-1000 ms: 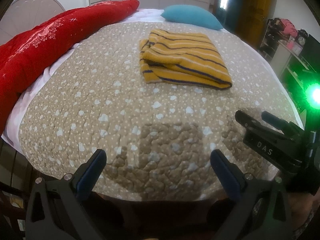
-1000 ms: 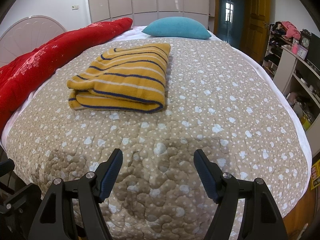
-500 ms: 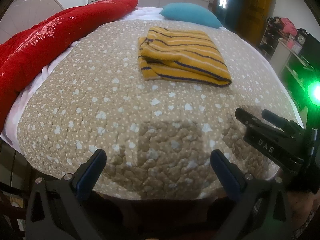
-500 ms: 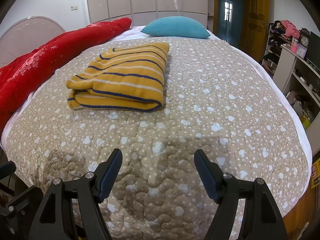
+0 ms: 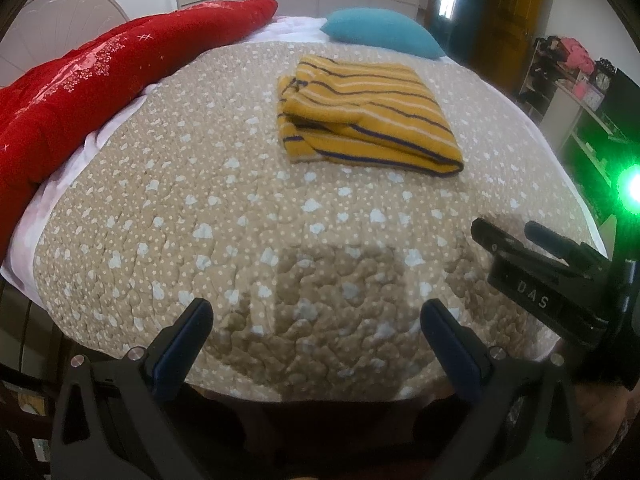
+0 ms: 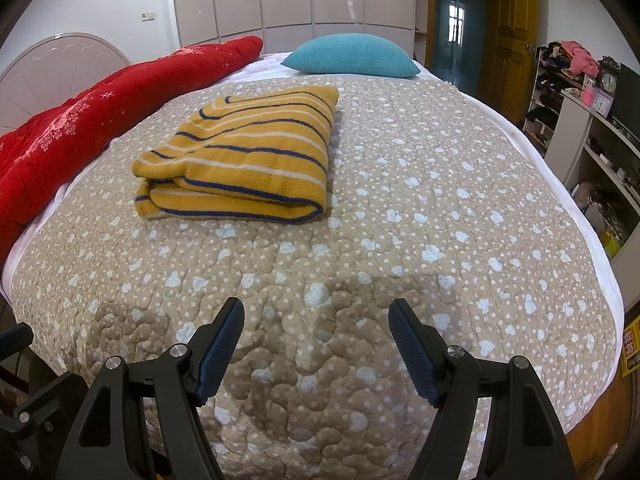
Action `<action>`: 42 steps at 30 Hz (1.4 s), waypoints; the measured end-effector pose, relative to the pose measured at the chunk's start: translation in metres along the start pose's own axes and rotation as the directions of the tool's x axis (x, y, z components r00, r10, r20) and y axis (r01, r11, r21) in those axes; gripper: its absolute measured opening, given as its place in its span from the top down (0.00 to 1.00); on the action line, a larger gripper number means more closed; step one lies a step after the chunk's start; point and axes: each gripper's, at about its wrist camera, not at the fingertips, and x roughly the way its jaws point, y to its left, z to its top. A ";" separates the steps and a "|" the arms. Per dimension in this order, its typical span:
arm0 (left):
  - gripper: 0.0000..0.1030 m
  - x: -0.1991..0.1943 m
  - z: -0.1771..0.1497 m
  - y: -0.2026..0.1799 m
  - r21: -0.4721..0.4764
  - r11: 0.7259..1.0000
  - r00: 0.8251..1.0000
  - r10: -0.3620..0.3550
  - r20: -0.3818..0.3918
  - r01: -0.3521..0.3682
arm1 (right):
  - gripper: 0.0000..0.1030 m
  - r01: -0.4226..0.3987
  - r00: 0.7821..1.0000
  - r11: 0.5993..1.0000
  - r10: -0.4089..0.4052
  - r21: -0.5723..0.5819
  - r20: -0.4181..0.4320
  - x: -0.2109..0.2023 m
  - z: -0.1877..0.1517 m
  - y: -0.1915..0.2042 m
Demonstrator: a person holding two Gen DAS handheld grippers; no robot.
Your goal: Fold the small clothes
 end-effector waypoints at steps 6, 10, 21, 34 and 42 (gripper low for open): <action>0.00 -0.005 0.000 0.000 -0.003 1.000 0.999 0.006 0.034 -0.006 | 0.23 0.007 1.000 1.000 -0.007 0.005 0.005 -0.002 -0.001 0.001; 0.00 -0.006 0.000 -0.001 0.001 1.000 0.999 0.019 0.043 -0.019 | 0.23 0.007 1.000 1.000 -0.007 0.006 0.012 -0.003 -0.001 0.002; 0.00 -0.006 0.000 0.000 -0.006 1.000 0.999 0.020 0.048 -0.020 | 0.22 0.015 1.000 1.000 -0.015 0.008 0.024 -0.007 0.000 0.003; 0.00 -0.008 0.001 0.000 -0.009 1.000 0.998 0.022 0.058 -0.021 | 0.21 0.025 0.999 1.000 -0.025 0.007 0.042 -0.010 0.001 0.004; 0.00 -0.007 0.001 0.000 -0.011 1.000 0.998 0.015 0.060 -0.014 | 0.20 0.027 0.999 1.000 -0.027 0.009 0.047 -0.012 0.002 0.005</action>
